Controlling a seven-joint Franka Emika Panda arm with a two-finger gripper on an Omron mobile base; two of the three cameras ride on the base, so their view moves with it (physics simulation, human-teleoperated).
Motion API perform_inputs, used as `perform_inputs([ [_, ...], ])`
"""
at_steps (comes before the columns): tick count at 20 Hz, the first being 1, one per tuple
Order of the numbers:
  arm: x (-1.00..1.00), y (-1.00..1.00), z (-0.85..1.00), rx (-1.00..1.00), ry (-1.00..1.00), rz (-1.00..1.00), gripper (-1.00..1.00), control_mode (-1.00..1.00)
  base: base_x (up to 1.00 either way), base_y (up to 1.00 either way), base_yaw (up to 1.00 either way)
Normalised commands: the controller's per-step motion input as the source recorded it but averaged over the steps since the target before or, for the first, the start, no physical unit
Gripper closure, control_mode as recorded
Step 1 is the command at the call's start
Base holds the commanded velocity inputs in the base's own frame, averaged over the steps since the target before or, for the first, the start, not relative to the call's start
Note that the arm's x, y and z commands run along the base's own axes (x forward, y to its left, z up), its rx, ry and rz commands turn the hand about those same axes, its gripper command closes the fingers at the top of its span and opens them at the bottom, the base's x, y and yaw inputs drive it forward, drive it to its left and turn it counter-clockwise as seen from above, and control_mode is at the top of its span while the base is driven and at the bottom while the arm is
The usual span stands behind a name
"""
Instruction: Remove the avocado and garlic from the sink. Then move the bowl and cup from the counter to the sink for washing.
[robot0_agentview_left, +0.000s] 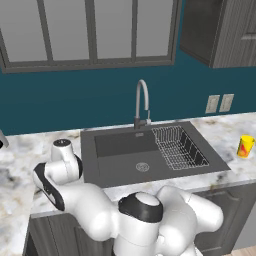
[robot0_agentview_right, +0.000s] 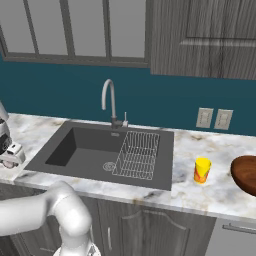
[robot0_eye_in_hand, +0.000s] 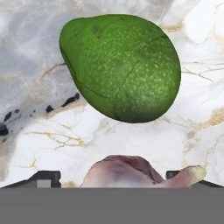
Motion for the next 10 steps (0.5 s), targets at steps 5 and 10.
perform_inputs([
  [5,-0.07,-0.02,0.07,0.00,-0.02,0.00,-1.00,-1.00,0.00,0.00,0.00],
  [10,-0.12,-0.01,0.26,0.01,-0.05,0.00,-1.00,-1.00,0.00,0.00,0.00],
])
